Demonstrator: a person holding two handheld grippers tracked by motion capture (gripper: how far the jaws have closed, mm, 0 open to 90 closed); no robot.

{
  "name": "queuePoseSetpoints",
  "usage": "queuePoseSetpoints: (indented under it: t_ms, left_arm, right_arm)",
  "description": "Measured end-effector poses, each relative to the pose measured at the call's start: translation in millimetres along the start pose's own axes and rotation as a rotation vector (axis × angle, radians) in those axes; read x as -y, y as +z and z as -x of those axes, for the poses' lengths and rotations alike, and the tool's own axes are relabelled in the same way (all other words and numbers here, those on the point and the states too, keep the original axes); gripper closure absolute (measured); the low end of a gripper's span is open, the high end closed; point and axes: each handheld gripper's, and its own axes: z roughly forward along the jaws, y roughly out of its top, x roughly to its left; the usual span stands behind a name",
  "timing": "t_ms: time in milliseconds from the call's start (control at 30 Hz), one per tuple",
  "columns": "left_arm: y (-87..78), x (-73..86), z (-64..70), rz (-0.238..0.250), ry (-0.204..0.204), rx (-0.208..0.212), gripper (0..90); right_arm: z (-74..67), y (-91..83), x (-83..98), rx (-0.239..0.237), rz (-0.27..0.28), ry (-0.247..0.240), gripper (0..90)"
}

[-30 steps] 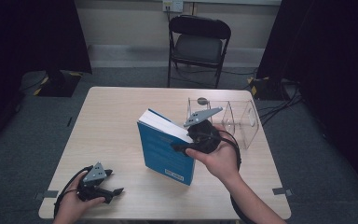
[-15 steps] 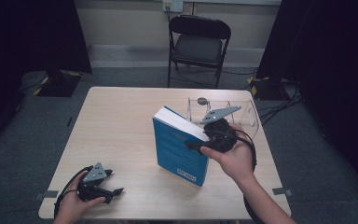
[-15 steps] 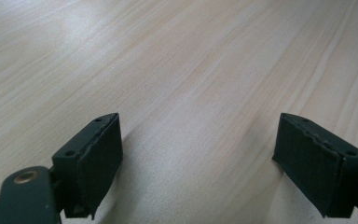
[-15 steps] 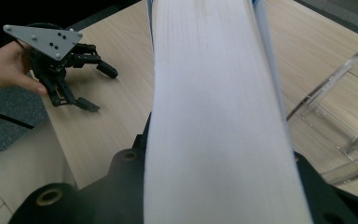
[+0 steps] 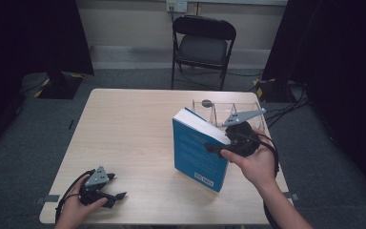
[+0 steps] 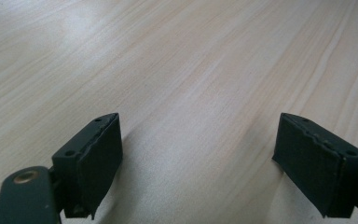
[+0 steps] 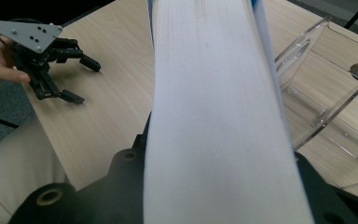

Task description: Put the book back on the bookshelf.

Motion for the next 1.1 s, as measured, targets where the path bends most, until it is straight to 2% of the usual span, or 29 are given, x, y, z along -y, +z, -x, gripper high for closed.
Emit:
queuePoseSetpoints:
  t_ms: [33,133,233,333,433,533,567,800,967,1033,1100]
  left_arm:
    - [0.3,0.2,0.7,0.001,-0.011,0.003,15.0]
    - [0.3,0.2,0.7,0.002,-0.010,0.002,15.0]
    - [0.3,0.2,0.7,0.002,-0.010,0.002,15.0]
    - [0.4,0.2,0.7,0.002,-0.011,0.002,14.9]
    - [0.4,0.3,0.8,0.002,-0.011,0.003,14.9]
    - [0.6,0.3,1.2,0.002,-0.015,0.005,14.7]
    - [0.6,0.3,1.3,0.002,-0.015,0.005,14.7]
    - [0.7,0.3,1.4,0.002,-0.016,0.005,14.6]
    - [0.7,0.3,1.3,0.002,-0.016,0.004,14.6]
    - [0.7,0.4,1.4,0.002,-0.016,0.004,14.6]
    - [0.6,0.3,1.3,0.002,-0.016,0.004,14.6]
  right_arm:
    - [0.5,-0.1,2.4,0.007,0.000,0.001,62.5]
    - [2.1,1.6,8.4,0.015,0.004,0.003,62.4]
    - [4.6,6.6,24.1,0.022,0.008,0.002,62.3]
    - [6.0,4.0,31.6,0.030,0.031,0.009,62.1]
    - [5.4,1.2,39.6,0.055,0.002,-0.016,61.5]
    - [6.2,-1.6,45.0,0.045,0.004,-0.004,61.0]
    - [5.6,-1.3,43.9,0.047,-0.002,-0.017,60.7]
    - [3.8,6.6,29.2,0.060,-0.050,-0.017,56.3]
    - [2.9,13.7,21.8,0.090,-0.136,-0.043,53.1]
    - [4.5,14.1,21.7,0.087,-0.133,-0.031,53.4]
    - [6.0,13.9,20.7,0.079,-0.157,-0.027,53.8]
